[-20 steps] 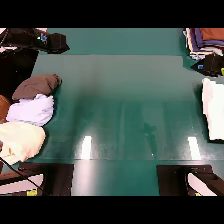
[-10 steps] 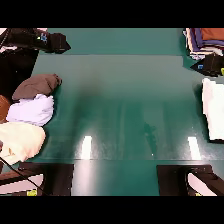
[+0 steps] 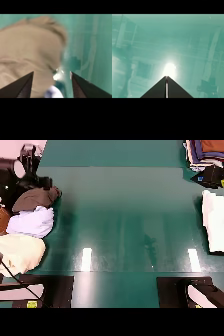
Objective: Fold the shirts.
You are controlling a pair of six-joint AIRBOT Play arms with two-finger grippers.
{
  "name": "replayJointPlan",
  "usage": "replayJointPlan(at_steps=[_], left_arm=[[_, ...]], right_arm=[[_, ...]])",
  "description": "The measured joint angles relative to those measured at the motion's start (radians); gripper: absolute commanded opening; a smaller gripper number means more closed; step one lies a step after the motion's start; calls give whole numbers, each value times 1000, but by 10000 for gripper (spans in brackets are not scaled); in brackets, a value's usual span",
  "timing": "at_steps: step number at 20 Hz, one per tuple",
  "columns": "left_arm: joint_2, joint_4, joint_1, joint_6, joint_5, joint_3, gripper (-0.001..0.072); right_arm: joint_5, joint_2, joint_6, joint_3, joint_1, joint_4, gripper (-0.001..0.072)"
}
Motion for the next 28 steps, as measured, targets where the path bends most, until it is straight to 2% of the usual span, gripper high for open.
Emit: replayJointPlan(at_steps=[3, 4, 6, 11, 17, 23, 28], left_arm=[[-67, 2, 30, -27, 71, -47, 551], [-84, 2, 36, -33, 89, -56, 497], [-102, 4, 44, -46, 111, -62, 43], [-57, 14, 51, -60, 98, 2, 24], [209, 9, -4, 9, 50, 254, 24], [380, 5, -231, 95, -105, 451, 23], [325, 5, -472, 106, -242, 478, 24]], right_arm=[[-2, 0, 0, 0, 0, 0, 16], [-2, 0, 0, 0, 0, 0, 16], [-2, 0, 0, 0, 0, 1, 16], [-19, 0, 0, 1, 0, 4, 16], [-88, 0, 1, 124, 0, 8, 16], [-119, 1, 0, 317, 0, 8, 16], [-104, 5, 0, 395, 0, 8, 16]])
